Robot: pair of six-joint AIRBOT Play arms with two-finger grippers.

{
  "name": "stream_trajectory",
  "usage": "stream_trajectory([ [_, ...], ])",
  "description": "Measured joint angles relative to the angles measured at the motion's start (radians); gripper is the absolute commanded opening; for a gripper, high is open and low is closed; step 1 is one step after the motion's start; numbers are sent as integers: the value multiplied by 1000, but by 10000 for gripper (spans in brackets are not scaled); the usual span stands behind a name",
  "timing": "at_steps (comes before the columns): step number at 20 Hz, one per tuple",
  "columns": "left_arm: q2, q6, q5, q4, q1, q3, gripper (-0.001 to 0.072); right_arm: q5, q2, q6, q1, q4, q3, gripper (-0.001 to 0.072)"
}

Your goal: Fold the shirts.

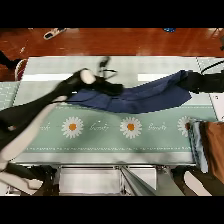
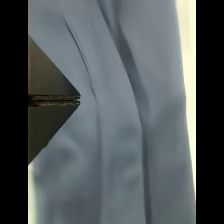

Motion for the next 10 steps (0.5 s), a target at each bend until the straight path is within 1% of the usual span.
stream_trajectory([
  [4,-236,-30,-77,-98,-135,268,14,21,39,0,0,37,-11,28],
  [6,-315,-37,-116,-143,-180,363,15,23,47,0,0,51,-13,28],
  [8,-360,-43,-161,-174,-197,433,14,24,50,-1,0,61,-13,28],
  [10,-372,-48,-191,-199,-174,490,14,24,52,-1,0,65,-14,28],
])
